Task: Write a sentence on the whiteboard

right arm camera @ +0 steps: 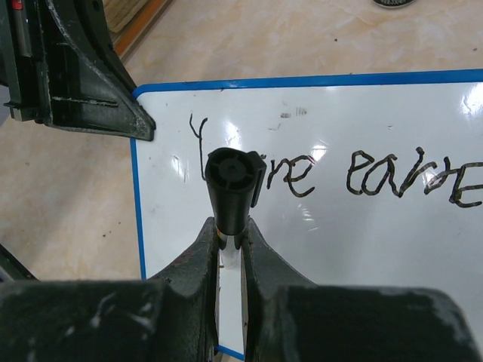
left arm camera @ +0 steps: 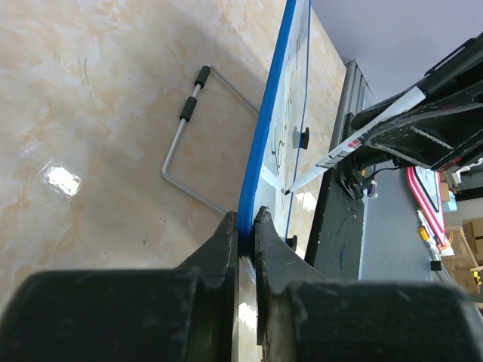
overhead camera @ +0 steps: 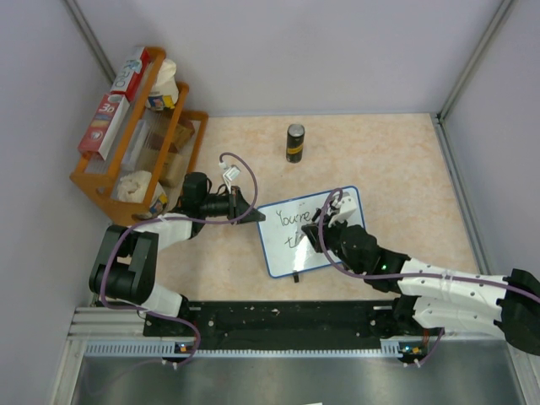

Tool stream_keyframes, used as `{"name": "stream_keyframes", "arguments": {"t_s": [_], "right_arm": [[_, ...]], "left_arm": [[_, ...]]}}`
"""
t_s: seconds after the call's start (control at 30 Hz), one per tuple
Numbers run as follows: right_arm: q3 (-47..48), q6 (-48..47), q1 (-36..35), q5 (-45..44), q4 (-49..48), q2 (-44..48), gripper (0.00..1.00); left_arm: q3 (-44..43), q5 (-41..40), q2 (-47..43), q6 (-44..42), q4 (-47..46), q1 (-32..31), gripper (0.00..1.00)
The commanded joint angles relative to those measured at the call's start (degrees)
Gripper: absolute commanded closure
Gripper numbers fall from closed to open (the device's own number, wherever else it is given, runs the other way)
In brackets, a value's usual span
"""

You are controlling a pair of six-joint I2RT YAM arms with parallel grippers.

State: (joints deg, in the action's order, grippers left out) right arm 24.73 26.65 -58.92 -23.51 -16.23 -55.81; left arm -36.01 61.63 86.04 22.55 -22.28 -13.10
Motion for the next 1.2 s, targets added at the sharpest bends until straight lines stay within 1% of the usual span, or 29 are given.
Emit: {"name": "stream_keyframes", "arguments": {"t_s": [0.0,0.37,0.7,0.9,1.17], "right_arm": [[-0.56,0.06,0.64,-0.49,-0.12,-0.35,1.0],[2.6,-0.55,0.64,-6.9,-0.56,0.0,1.0],[3.31,-0.02,0.73,-7.87,-1.61,-0.09,1.0],[3.92,-0.2,1.43,-8.75,-0.74,0.18,1.0],[2.87,-0.9,1.79,-7.43,1.46,0.88,1.0]], "left_arm": [[1.12,-6.52,2.12,-7.08,3.91,-1.14,1.0],[1.03,-6.61,2.12,-7.08,3.91,-1.14,1.0],[1.12,-6.61,2.11,-7.08,3.91,-1.14,1.0],[1.2,-6.61,2.11,-7.08,3.91,-1.14,1.0],[1.12,-6.61,2.2,-7.08,3.91,-1.14,1.0]]}}
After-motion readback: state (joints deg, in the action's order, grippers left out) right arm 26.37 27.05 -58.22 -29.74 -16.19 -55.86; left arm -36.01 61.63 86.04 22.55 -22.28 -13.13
